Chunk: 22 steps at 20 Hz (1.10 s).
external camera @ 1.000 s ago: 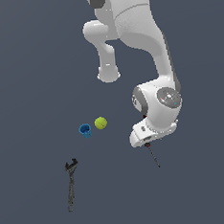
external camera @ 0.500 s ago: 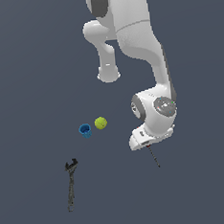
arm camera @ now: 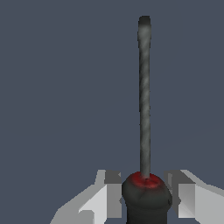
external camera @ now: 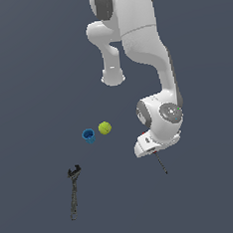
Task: Pick up a designated object from a clutter of objects.
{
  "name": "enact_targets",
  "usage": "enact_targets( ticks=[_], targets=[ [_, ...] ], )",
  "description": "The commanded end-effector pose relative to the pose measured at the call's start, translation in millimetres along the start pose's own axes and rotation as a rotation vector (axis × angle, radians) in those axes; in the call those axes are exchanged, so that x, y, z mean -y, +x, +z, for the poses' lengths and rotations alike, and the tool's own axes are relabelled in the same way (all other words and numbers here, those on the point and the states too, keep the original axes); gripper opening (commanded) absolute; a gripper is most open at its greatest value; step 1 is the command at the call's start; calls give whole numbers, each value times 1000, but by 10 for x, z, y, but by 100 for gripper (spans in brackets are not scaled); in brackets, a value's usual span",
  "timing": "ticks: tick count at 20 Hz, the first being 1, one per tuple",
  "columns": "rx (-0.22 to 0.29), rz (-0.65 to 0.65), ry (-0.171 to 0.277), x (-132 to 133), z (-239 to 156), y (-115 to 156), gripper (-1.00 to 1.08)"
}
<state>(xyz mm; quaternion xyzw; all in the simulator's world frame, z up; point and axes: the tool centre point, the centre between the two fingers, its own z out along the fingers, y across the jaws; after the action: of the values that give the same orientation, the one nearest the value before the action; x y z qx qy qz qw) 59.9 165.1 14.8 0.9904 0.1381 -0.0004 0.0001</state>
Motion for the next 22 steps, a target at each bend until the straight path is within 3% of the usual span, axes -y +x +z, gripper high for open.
enact_targets(
  ticks=[1, 12, 22],
  targets=[
    [-1, 0, 0, 0, 0, 4, -100],
    [0, 0, 0, -85, -106, -38, -100],
    [0, 0, -1, -522, -649, -233, -100]
  ],
)
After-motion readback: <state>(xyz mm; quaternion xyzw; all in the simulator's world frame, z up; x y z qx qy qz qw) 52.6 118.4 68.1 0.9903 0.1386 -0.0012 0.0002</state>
